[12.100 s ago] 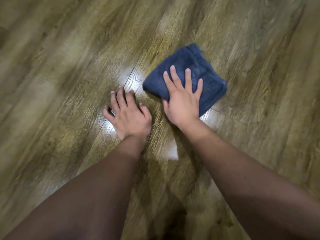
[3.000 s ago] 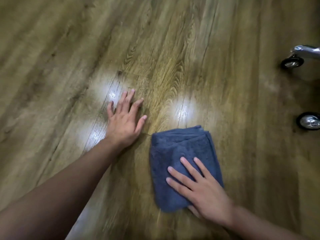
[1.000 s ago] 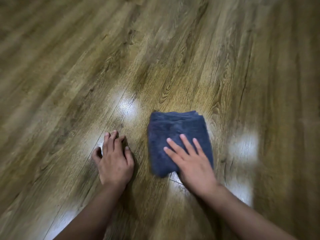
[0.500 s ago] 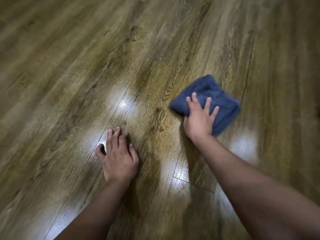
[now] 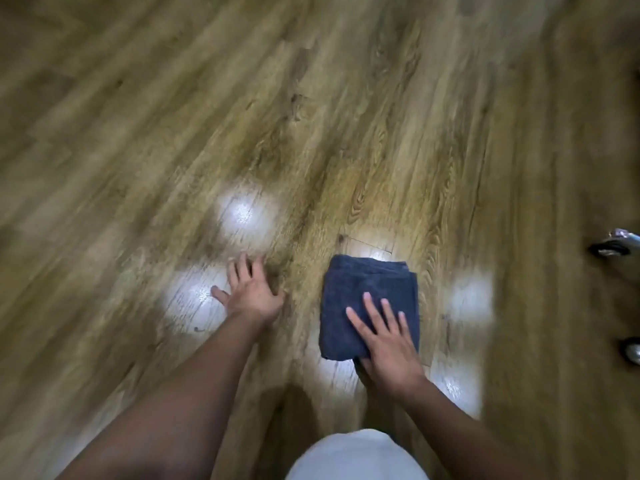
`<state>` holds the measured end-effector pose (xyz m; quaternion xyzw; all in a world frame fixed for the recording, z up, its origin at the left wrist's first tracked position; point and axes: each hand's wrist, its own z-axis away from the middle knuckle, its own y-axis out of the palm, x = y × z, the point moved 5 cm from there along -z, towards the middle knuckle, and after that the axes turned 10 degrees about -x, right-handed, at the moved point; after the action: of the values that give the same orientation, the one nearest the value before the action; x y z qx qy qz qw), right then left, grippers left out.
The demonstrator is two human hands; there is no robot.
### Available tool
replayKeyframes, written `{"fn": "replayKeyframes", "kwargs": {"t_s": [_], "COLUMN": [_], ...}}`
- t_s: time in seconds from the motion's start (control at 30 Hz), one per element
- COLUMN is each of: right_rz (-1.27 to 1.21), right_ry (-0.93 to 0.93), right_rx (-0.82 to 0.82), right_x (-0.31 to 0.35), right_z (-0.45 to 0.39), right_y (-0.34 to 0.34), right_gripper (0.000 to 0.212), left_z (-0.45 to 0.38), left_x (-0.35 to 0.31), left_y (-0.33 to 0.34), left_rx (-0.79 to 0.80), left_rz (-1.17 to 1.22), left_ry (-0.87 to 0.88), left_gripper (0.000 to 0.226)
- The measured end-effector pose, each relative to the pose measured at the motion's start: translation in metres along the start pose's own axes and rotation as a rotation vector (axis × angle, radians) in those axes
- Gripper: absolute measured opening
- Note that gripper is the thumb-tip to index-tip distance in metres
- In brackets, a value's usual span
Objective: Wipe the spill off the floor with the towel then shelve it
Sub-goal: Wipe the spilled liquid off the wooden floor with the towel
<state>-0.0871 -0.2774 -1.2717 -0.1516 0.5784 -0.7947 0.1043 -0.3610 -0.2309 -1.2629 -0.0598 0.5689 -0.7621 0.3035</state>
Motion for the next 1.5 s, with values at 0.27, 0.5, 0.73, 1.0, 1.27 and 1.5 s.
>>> {"fn": "replayKeyframes", "kwargs": {"t_s": [0.27, 0.5, 0.73, 1.0, 1.27, 1.5], "right_rz": [0.032, 0.034, 0.071, 0.031, 0.062, 0.155], "right_ry": [0.177, 0.214, 0.109, -0.081, -0.309, -0.709], "right_rx": [0.068, -0.066, -0.182, -0.193, -0.176, -0.147], "right_x": [-0.006, 0.011, 0.088, 0.203, 0.298, 0.347], "right_z": [-0.020, -0.083, -0.267, -0.398, -0.416, -0.364], "right_y": [0.009, 0.003, -0.038, -0.064, -0.061, -0.040], "right_gripper": [0.118, 0.108, 0.108, 0.104, 0.100, 0.092], "left_z": [-0.032, -0.038, -0.043, -0.048, -0.052, -0.049], "left_x": [0.050, 0.062, 0.056, 0.059, 0.061, 0.061], "left_y": [-0.012, -0.011, -0.008, -0.004, -0.002, -0.003], "left_rx": [0.211, 0.386, 0.421, 0.434, 0.451, 0.403], "left_rz": [0.195, 0.183, 0.171, 0.161, 0.153, 0.166], "left_ry": [-0.354, -0.312, -0.337, -0.385, -0.423, -0.413], "left_gripper": [0.166, 0.159, 0.157, 0.159, 0.161, 0.161]}}
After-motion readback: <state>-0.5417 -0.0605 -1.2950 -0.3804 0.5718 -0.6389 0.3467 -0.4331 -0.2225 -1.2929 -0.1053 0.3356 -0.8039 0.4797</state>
